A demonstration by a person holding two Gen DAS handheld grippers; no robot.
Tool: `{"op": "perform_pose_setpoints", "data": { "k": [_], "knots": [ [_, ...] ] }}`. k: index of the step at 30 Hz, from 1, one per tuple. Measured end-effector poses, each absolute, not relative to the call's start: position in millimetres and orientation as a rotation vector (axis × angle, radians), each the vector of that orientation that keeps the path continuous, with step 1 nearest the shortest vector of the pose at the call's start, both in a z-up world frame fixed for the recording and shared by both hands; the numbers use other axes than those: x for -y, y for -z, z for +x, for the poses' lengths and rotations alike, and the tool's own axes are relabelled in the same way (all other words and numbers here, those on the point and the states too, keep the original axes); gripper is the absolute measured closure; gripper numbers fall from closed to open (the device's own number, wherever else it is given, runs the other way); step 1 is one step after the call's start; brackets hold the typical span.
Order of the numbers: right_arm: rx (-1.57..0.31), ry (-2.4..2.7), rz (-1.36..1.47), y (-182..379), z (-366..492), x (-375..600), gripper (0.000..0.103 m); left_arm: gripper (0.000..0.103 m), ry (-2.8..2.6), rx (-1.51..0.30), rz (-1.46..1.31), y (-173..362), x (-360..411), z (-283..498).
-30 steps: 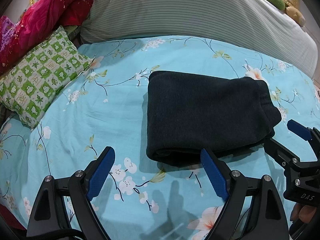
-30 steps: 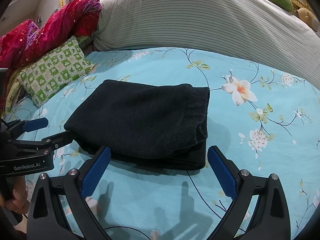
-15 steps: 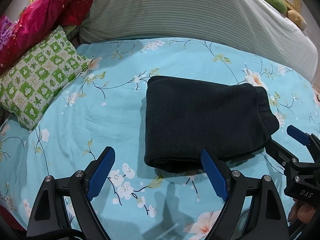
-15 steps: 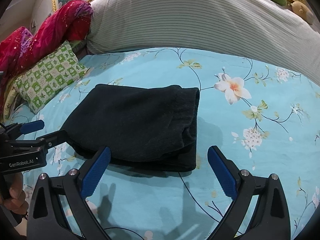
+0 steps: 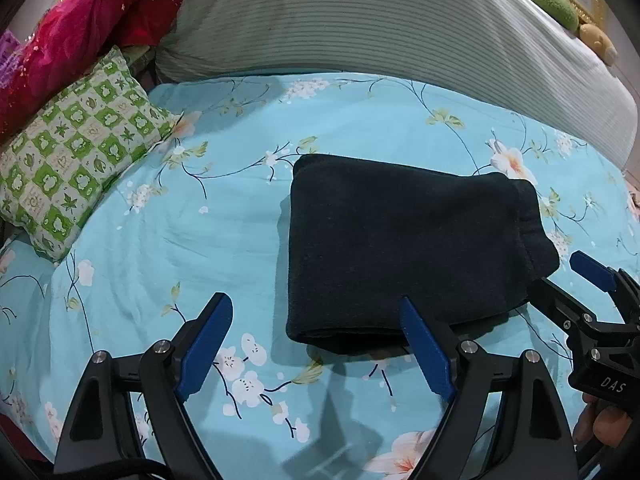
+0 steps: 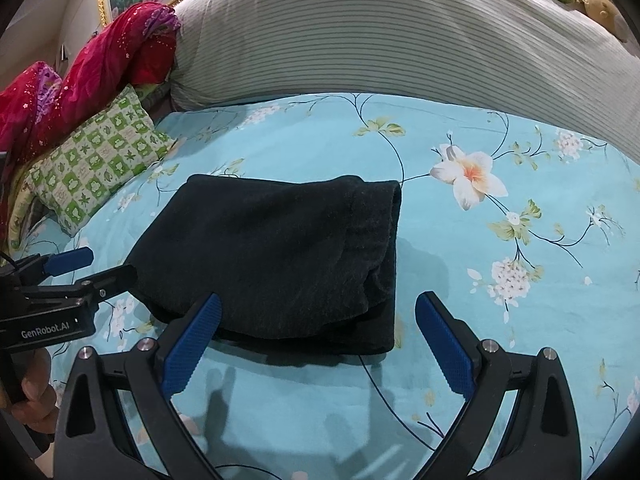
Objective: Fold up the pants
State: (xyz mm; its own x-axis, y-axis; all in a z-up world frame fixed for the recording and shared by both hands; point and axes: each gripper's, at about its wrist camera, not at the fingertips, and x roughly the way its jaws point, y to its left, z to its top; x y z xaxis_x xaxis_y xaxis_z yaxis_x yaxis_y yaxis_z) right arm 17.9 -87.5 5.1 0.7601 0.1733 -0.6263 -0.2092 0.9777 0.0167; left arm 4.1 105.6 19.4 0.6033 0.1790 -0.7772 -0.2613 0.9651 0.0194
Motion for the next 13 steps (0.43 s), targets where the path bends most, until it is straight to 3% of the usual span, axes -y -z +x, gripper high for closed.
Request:
{"op": "perform_pose_setpoints", "data": {
  "k": [13],
  "knots": [
    [-0.678, -0.209, -0.056, -9.1, 22.2, 84.4, 0.005, 0.017, -0.256, -0.922, -0.124, -18.5, -112.9, 11.4]
  ]
}}
